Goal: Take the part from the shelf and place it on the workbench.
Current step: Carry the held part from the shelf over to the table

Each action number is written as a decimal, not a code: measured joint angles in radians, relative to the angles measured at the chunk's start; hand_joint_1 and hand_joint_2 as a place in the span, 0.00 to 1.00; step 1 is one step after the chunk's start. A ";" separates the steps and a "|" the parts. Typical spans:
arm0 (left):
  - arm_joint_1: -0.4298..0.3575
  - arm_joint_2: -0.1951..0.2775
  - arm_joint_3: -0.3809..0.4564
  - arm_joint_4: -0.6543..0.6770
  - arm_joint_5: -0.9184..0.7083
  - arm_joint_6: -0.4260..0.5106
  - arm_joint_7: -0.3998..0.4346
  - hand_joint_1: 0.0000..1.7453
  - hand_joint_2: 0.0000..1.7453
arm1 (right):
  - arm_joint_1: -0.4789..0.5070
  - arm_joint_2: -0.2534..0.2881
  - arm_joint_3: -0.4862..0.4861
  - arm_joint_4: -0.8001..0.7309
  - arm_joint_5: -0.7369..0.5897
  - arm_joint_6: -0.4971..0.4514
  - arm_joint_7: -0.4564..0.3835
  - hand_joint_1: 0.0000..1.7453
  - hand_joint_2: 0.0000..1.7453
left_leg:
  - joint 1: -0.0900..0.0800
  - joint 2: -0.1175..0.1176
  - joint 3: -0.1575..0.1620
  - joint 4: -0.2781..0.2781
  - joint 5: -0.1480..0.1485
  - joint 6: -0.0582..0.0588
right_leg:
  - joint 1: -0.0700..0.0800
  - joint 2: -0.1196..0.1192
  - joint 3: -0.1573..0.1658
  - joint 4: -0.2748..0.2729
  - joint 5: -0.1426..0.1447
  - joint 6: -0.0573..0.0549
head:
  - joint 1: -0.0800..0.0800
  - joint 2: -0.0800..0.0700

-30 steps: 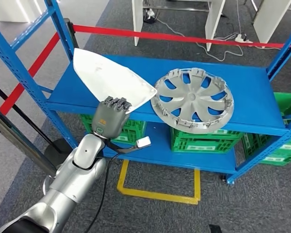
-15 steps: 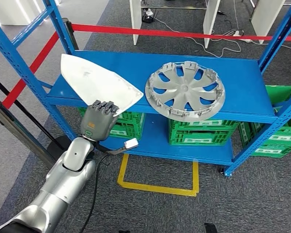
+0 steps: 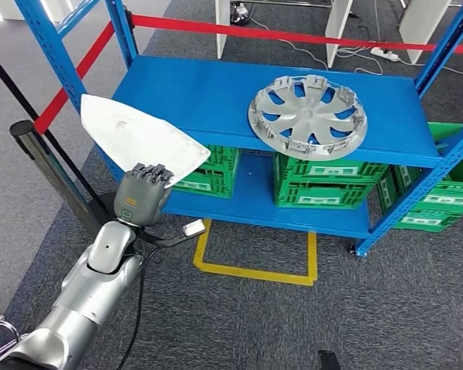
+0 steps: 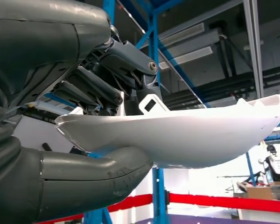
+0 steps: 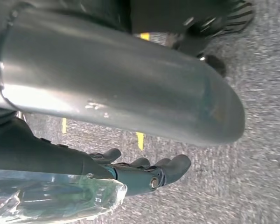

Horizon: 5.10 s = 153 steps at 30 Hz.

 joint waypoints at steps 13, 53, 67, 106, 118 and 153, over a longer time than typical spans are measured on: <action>0.005 0.019 0.028 0.001 0.014 -0.005 -0.013 1.00 1.00 | -0.004 0.010 0.015 0.002 0.008 -0.008 0.002 0.00 0.00 | 0.027 -0.002 -0.049 0.276 -0.133 -0.067 | 0.000 -0.008 -0.013 -0.162 0.066 -0.032 | -0.007 0.000; -0.013 0.011 0.043 0.015 0.067 -0.029 -0.059 1.00 1.00 | -0.013 0.017 0.016 0.002 0.007 -0.010 0.016 0.00 0.00 | 0.020 0.003 0.114 -0.003 -0.087 -0.009 | 0.001 -0.002 -0.104 -0.092 0.063 0.010 | -0.009 0.000; -0.012 0.002 0.055 0.032 0.091 -0.047 -0.084 1.00 1.00 | -0.012 0.017 0.017 0.002 0.000 -0.010 0.015 0.00 0.00 | 0.013 0.001 -0.033 0.014 0.024 -0.046 | 0.005 0.000 0.063 -0.161 0.005 -0.025 | -0.008 0.000; 0.005 -0.008 0.071 0.031 0.197 -0.081 -0.140 1.00 1.00 | 0.006 0.020 0.043 0.003 0.014 -0.016 0.004 0.00 0.00 | 0.016 0.001 -0.017 0.175 -0.080 -0.034 | 0.012 0.005 0.030 -0.145 0.023 -0.039 | -0.010 0.000; 0.000 -0.007 0.084 0.030 0.197 -0.080 -0.139 1.00 1.00 | 0.003 0.022 0.101 0.003 0.085 -0.045 0.031 0.00 0.00 | 0.015 0.004 0.066 -0.018 -0.031 -0.001 | 0.001 0.002 -0.116 0.126 -0.093 0.019 | 0.000 0.000; -0.014 0.002 0.093 0.061 0.196 -0.070 -0.139 1.00 1.00 | -0.006 0.020 0.168 0.002 0.132 -0.065 0.064 0.00 0.00 | 0.008 -0.084 0.038 0.019 -0.033 -0.006 | -0.008 0.052 -0.028 -0.057 0.019 0.001 | -0.005 0.000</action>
